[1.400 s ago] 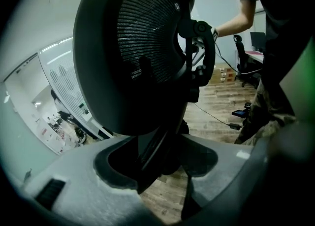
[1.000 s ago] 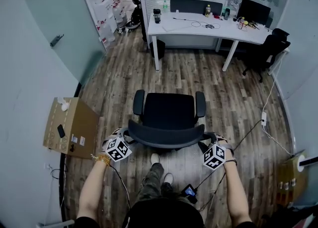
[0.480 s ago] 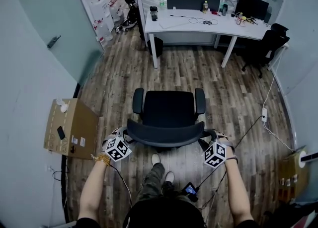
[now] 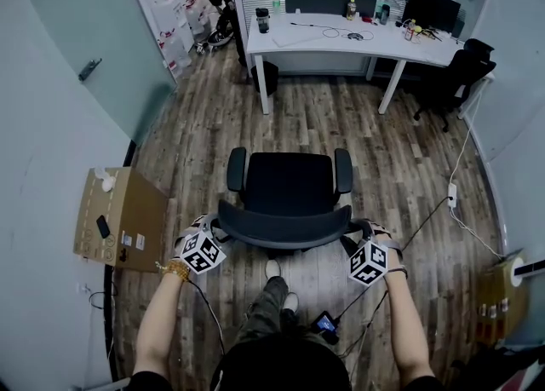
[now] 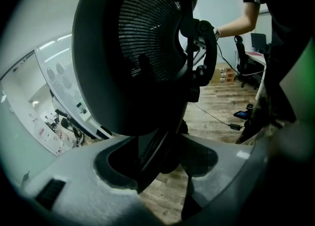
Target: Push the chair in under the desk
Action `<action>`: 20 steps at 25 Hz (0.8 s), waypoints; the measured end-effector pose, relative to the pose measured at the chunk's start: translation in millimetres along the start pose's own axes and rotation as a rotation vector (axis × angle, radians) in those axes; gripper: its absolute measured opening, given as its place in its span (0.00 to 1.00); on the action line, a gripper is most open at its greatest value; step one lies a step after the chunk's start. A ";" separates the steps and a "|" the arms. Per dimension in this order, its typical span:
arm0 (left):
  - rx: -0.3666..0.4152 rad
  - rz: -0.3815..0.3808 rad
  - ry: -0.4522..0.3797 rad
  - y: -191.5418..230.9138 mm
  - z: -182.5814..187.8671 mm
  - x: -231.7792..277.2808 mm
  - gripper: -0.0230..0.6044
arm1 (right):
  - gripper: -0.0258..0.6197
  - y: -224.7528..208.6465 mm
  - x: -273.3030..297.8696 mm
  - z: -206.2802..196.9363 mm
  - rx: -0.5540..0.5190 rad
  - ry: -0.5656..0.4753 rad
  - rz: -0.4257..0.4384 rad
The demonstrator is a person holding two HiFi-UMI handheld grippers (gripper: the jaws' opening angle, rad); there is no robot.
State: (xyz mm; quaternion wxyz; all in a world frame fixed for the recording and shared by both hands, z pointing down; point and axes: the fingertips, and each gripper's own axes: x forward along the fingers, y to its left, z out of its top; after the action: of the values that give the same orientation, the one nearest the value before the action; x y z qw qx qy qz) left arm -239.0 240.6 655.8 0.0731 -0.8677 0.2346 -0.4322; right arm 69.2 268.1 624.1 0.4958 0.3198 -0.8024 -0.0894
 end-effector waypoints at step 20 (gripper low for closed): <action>0.015 -0.017 -0.011 14.7 -3.5 2.7 0.42 | 0.34 3.3 12.4 9.4 -0.046 0.027 0.046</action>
State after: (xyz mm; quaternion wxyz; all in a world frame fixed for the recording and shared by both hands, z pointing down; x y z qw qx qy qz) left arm -245.4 226.7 655.1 0.0774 -0.8714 0.2236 -0.4297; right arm 56.0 261.6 630.1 0.5159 0.2909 -0.8005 -0.0922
